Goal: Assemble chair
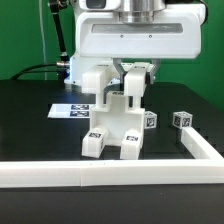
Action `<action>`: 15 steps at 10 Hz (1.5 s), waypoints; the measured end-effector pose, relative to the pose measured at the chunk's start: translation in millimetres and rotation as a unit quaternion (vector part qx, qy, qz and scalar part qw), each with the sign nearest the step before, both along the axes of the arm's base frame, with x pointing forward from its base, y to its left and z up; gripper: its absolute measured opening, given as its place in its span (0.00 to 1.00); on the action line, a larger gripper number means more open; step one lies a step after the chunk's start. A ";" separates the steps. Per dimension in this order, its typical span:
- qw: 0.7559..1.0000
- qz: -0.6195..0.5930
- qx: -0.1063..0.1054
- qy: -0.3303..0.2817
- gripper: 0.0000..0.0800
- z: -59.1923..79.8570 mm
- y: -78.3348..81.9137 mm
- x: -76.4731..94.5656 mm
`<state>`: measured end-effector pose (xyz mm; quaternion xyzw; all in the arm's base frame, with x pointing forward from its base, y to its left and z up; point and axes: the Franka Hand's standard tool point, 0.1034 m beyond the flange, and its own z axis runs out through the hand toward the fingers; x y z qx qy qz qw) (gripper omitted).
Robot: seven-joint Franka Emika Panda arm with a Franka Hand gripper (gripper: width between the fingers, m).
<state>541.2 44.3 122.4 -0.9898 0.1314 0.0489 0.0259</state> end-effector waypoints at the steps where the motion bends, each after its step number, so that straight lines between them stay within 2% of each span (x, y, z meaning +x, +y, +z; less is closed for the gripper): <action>1: 1.000 0.001 0.000 0.000 0.36 -0.2 1.0 -0.3; 15: 1.000 0.021 0.001 0.001 0.36 -3.3 -1.9 -1.4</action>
Offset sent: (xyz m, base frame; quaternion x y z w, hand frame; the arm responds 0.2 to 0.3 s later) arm -0.0020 -0.0012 0.0072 0.0037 -0.0077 -0.0225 0.9997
